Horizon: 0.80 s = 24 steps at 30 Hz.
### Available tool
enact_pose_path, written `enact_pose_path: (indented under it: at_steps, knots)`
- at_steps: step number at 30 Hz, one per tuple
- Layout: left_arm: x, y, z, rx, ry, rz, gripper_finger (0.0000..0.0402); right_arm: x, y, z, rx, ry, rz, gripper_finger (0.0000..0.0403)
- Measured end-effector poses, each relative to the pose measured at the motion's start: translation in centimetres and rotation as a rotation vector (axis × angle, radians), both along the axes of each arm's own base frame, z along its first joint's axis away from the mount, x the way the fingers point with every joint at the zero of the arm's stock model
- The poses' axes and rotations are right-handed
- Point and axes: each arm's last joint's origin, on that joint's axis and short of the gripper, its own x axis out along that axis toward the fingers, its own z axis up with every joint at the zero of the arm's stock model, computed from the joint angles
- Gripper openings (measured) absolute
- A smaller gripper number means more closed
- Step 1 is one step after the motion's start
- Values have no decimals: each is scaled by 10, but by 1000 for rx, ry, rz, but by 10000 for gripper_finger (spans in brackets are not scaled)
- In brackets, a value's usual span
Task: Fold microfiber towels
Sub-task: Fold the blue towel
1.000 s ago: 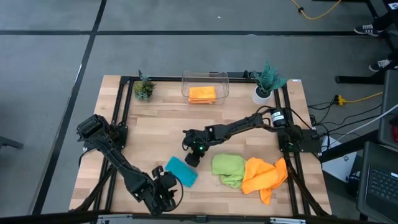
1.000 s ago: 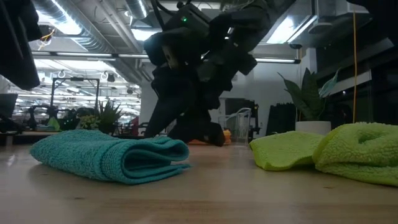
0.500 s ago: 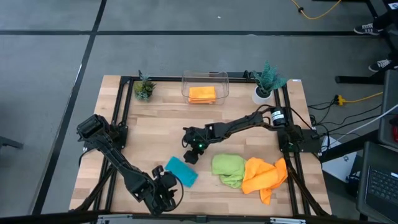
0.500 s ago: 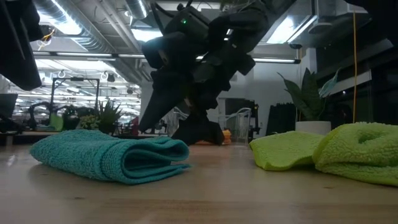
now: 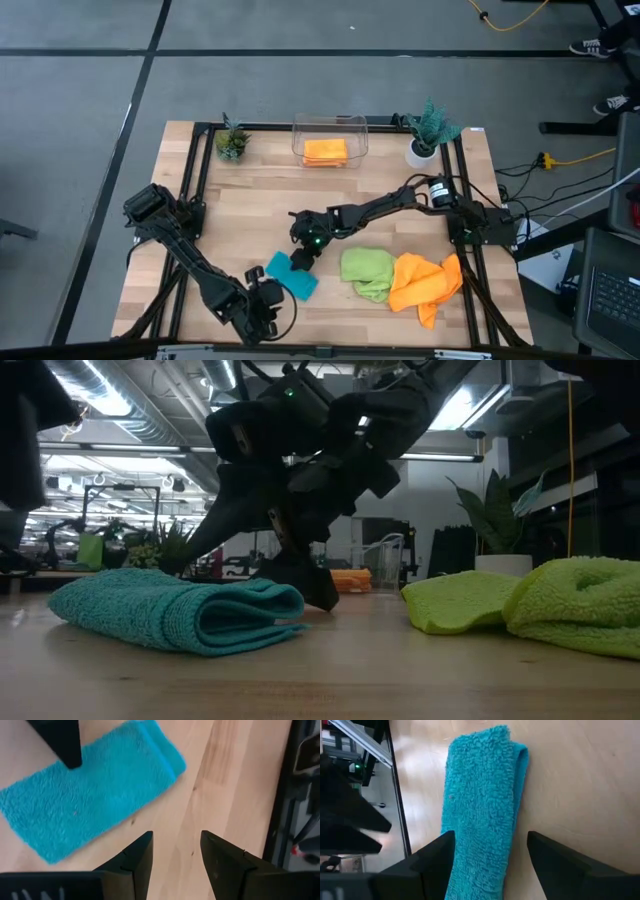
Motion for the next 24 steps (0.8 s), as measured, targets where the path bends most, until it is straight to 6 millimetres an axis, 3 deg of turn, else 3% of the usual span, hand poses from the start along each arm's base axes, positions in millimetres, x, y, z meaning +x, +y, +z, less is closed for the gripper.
enact_pose_path:
  at_steps: [6,10,14,24]
  knots:
    - [-4,4,-5,26,96,-15,157,-3,7,-2,-53,0,21,252]
    - [4,7,-23,-23,212,-26,157,-2,10,-1,-50,-14,5,252]
    - [16,13,-39,11,218,2,157,-2,14,-1,-59,-20,2,252]
    - [35,35,-41,48,194,66,157,-5,32,-1,-74,-32,24,252]
